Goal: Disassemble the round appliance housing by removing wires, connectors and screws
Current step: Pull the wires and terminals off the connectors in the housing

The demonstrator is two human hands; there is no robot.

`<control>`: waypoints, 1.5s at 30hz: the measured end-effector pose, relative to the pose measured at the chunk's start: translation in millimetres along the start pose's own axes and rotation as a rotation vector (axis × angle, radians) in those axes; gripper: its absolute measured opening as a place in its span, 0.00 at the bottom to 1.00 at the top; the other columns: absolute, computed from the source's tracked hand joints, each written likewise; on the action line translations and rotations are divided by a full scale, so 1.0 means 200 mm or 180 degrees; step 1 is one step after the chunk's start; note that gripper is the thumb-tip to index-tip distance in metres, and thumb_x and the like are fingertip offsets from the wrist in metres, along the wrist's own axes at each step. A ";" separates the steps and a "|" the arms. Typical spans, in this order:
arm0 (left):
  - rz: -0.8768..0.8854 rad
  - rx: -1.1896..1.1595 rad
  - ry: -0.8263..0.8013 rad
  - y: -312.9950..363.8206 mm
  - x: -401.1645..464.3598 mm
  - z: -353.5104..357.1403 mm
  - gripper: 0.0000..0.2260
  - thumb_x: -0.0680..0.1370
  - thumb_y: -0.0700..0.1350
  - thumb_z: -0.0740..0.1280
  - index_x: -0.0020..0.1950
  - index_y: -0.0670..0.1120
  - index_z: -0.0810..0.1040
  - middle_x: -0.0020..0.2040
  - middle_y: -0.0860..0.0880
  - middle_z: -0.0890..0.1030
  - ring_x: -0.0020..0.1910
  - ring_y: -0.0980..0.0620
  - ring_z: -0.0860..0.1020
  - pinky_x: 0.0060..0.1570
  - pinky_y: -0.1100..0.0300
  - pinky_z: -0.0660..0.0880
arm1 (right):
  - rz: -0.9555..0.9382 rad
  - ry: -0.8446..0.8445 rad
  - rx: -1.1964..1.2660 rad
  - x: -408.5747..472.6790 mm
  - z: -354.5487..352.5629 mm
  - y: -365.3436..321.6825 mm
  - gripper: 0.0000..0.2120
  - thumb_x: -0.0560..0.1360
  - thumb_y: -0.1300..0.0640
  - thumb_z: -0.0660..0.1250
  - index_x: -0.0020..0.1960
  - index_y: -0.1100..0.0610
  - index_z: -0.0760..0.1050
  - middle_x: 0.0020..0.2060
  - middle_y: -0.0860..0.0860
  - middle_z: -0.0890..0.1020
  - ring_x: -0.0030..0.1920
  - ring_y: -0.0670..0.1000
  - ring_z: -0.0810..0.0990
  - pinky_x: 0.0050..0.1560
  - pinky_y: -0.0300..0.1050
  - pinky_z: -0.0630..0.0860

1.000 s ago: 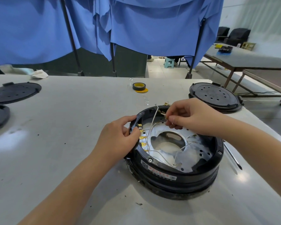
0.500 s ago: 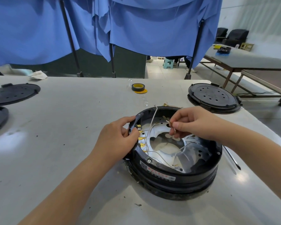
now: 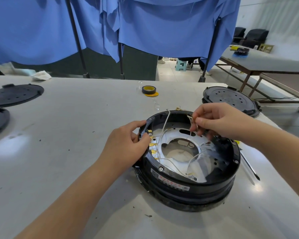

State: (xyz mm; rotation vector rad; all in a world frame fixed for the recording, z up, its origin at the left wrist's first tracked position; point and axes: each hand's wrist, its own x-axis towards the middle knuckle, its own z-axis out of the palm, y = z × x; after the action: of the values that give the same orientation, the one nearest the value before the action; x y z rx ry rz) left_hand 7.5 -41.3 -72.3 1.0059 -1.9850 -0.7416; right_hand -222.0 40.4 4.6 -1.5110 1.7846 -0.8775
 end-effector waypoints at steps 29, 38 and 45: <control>-0.0012 -0.0062 -0.0001 0.00 0.00 0.00 0.15 0.75 0.45 0.65 0.60 0.54 0.79 0.21 0.52 0.68 0.22 0.57 0.66 0.29 0.68 0.68 | -0.0607 -0.0023 -0.0908 -0.01 -0.02 -0.02 0.09 0.79 0.63 0.62 0.45 0.50 0.76 0.42 0.42 0.86 0.41 0.38 0.81 0.45 0.35 0.73; -0.0012 -0.0074 -0.0019 0.00 0.00 0.00 0.14 0.75 0.45 0.65 0.60 0.54 0.78 0.21 0.52 0.68 0.23 0.56 0.65 0.28 0.70 0.67 | -0.0528 0.1037 0.0666 0.10 -0.21 -0.06 0.06 0.77 0.63 0.65 0.46 0.53 0.79 0.40 0.48 0.86 0.34 0.43 0.78 0.38 0.36 0.77; -0.0010 -0.0073 -0.0017 -0.01 0.00 0.00 0.13 0.74 0.45 0.65 0.58 0.57 0.79 0.21 0.52 0.67 0.23 0.56 0.65 0.29 0.67 0.67 | -0.0082 0.0525 -0.1077 0.39 -0.16 -0.02 0.06 0.77 0.60 0.66 0.44 0.51 0.78 0.37 0.47 0.84 0.39 0.46 0.80 0.34 0.35 0.75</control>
State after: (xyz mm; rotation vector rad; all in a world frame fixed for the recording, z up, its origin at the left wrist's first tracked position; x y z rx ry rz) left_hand 8.4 -42.0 -72.9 0.9946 -1.9757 -0.7677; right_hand -257.0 -34.7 22.2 -1.7144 2.1220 -0.7579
